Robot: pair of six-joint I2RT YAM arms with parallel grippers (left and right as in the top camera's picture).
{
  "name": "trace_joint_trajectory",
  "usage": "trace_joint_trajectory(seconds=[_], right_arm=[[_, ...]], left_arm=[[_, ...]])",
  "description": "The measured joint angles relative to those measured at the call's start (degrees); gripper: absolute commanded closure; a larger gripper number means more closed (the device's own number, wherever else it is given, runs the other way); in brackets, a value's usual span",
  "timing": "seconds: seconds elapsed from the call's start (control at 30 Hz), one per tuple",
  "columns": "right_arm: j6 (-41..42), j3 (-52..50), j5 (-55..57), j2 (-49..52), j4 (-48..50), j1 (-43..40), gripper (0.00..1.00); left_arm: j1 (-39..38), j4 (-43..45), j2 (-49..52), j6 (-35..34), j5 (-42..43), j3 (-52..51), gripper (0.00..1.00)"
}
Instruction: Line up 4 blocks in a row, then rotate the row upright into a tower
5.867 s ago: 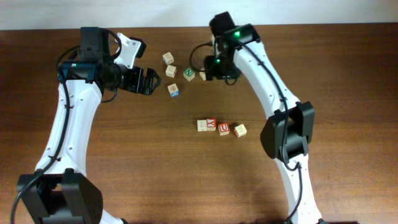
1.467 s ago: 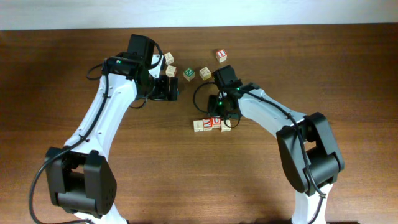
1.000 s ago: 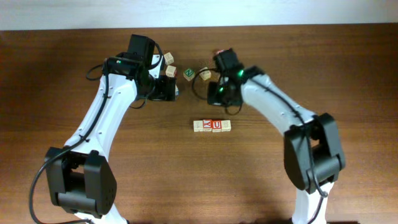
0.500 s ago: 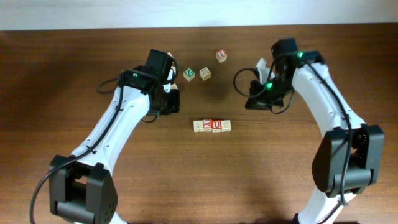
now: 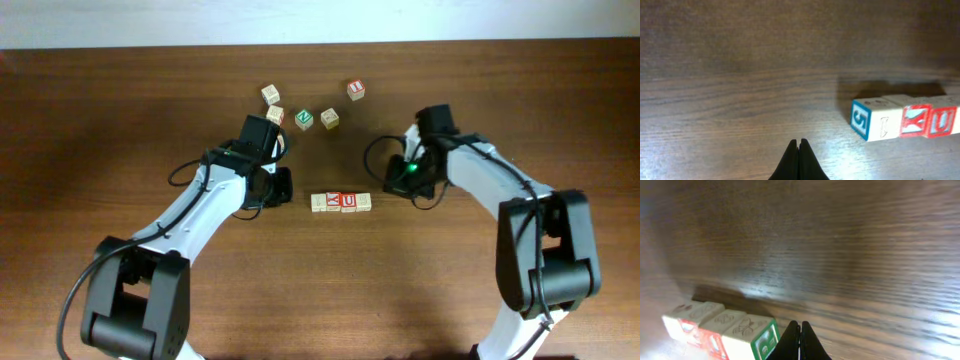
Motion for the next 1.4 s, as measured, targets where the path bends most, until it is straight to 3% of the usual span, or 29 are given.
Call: trace_joint_trajectory(seconds=[0.4,0.53,0.67,0.83,1.4], right_arm=[[7.9,-0.7,4.7,0.0,1.2,9.8,0.96],[8.3,-0.7,4.1,0.0,0.7,9.4,0.96],[0.8,-0.8,-6.3,0.0,0.5,1.5,0.95],[-2.7,-6.4,-12.0,0.0,8.0,1.2,0.96],[-2.8,-7.9,-14.0,0.0,10.1,1.2,0.95]], left_arm=[[0.0,0.0,0.0,2.1,-1.4,-0.8,1.0],[0.0,1.0,0.0,9.3,-0.9,-0.9,0.98],[1.3,5.0,0.0,18.4,6.8,-0.9,1.0],[1.6,7.6,4.4,17.2,14.3,-0.9,1.0],[1.6,7.7,6.0,9.3,15.4,-2.3,1.0]])
